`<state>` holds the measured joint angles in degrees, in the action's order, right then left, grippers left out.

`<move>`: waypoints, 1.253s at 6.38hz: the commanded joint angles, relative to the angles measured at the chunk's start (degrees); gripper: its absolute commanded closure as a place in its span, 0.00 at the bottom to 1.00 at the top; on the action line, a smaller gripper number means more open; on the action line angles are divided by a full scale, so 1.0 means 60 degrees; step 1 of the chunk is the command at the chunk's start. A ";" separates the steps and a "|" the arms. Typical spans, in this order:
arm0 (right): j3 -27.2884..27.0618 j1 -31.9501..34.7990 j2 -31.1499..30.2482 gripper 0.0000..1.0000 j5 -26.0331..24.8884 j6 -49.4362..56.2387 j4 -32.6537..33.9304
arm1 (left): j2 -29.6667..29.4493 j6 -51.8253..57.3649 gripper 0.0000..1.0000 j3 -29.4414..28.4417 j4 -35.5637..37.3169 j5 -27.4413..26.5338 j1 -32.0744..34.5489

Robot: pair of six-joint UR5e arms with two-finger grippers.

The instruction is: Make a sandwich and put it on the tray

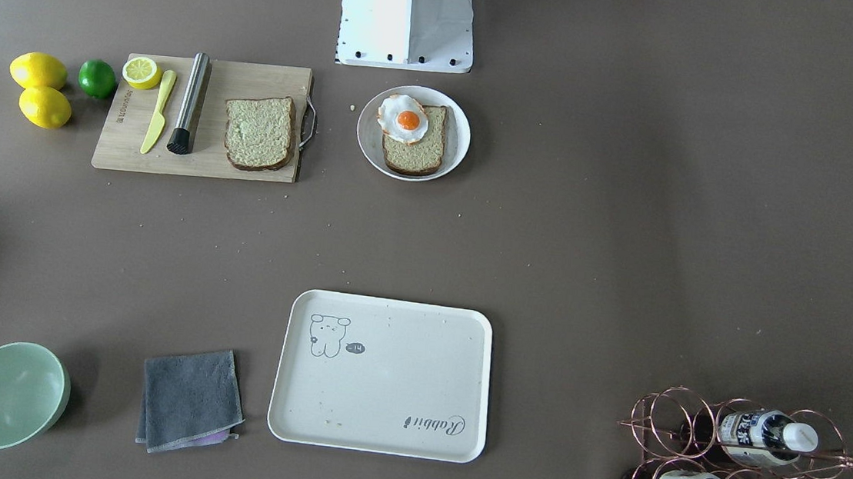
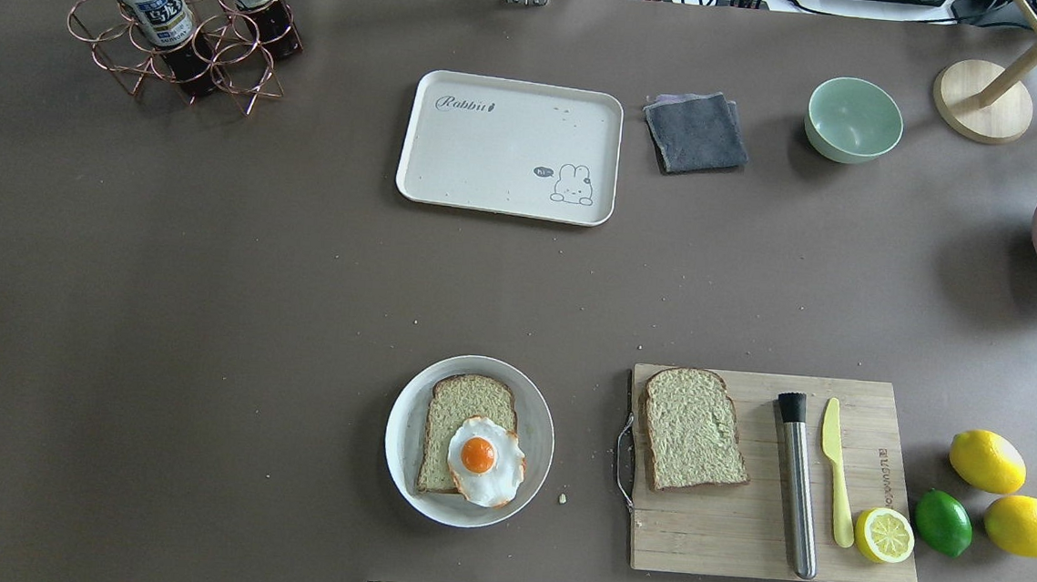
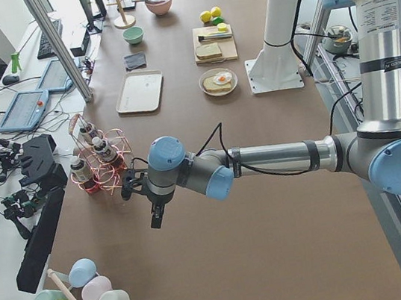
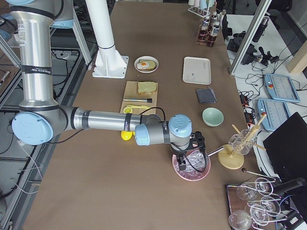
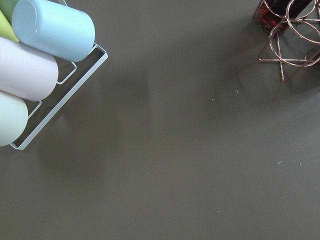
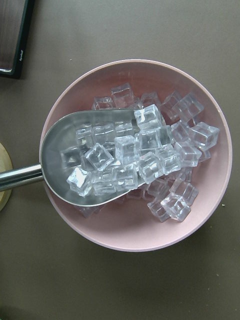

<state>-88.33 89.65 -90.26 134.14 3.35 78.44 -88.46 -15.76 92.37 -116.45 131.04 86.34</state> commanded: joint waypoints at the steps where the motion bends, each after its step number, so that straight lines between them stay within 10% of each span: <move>1: 0.0000 0.0000 0.0000 0.00 0.0012 -0.0002 -0.0007 | -0.0037 0.0005 0.02 0.0016 0.0029 -0.0014 -0.0005; 8: -0.0482 -0.0291 0.0436 0.00 0.0259 -0.0861 -0.0008 | -0.0576 -0.0024 0.02 0.0177 0.0379 0.0320 -0.0208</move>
<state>-90.26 88.98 -89.14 135.01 0.75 78.40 -90.42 -15.88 93.32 -115.10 131.74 85.88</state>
